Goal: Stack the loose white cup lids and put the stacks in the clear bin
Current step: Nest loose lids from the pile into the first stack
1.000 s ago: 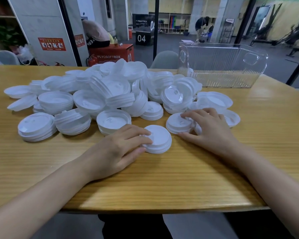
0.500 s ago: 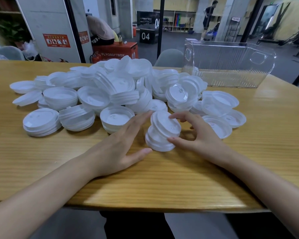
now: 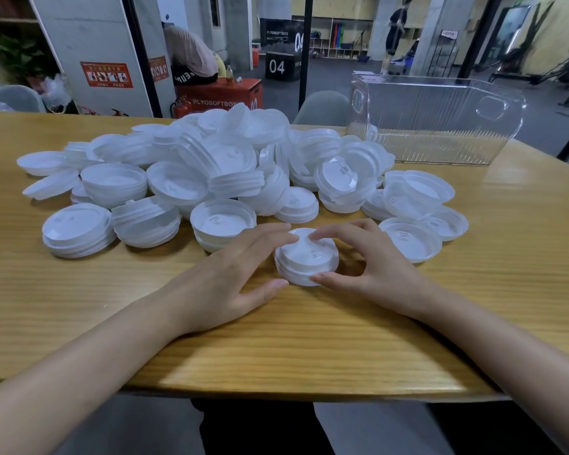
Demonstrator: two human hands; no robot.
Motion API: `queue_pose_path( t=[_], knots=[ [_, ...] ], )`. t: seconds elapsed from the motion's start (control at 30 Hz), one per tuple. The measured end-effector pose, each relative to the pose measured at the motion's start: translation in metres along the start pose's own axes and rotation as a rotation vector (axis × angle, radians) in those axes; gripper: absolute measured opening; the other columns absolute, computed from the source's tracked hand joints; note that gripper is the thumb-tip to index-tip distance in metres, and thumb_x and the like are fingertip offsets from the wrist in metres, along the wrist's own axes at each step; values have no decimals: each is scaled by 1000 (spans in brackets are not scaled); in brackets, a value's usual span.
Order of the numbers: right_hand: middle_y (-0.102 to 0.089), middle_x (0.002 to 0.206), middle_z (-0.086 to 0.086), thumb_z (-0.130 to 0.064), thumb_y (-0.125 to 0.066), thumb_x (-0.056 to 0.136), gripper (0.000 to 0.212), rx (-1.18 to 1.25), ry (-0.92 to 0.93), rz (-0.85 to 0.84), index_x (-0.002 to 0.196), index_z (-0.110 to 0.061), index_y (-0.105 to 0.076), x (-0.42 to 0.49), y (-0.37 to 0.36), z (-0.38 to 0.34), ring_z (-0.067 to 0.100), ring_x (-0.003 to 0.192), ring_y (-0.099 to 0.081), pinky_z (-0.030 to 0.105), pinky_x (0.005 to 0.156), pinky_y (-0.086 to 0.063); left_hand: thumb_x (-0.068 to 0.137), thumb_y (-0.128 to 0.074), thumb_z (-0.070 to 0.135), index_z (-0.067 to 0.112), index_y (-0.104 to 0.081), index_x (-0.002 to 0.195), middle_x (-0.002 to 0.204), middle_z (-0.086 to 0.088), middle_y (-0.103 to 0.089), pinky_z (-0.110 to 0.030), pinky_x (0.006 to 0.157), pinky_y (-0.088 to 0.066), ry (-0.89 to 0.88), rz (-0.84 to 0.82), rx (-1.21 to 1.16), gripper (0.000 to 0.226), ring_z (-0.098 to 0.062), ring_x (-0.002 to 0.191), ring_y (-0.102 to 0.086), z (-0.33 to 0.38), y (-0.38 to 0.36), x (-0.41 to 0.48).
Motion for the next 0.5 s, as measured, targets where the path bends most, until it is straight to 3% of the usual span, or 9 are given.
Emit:
queue_pose_path(
  t=[0.17, 0.3, 0.4, 0.5],
  knots=[
    [-51, 129, -35, -70, -62, 70, 62, -33, 35, 5, 127, -45, -55, -1, 2, -3, 4, 120, -39, 38, 105, -39, 96, -48, 46, 29, -46, 141, 151, 10, -35, -13, 110, -28, -22, -17, 17, 48, -1, 137, -34, 2, -1, 1],
    [-56, 129, -22, -71, -58, 75, 60, -153, 59, 151, 128, -42, -55, -5, 33, -2, 10, 117, -40, 41, 102, -40, 98, -48, 42, 29, -49, 140, 151, 8, -36, -15, 112, -25, -87, -10, 64, 44, -6, 139, -32, 9, 0, 4],
    [-60, 117, -16, -77, -53, 75, 64, -301, -48, 223, 122, -34, -61, -13, 59, 14, 13, 111, -40, 41, 96, -39, 100, -41, 47, 32, -48, 140, 153, 6, -36, -14, 115, -19, -93, -56, 61, 44, -7, 144, -25, 8, -4, 7],
    [-59, 111, -15, -79, -43, 69, 71, -418, -161, 187, 118, -32, -63, -22, 66, 31, 17, 108, -40, 33, 90, -28, 101, -35, 53, 35, -45, 142, 152, 6, -38, -25, 116, -21, -104, -118, 94, 47, -12, 145, -24, 9, -14, 16]
  ],
)
Point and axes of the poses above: each hand's wrist, its own x-axis towards the middle knuckle, its own y-axis out of the back of the hand, z = x × y, the point moved 7 cm from there along x, towards the middle knuckle
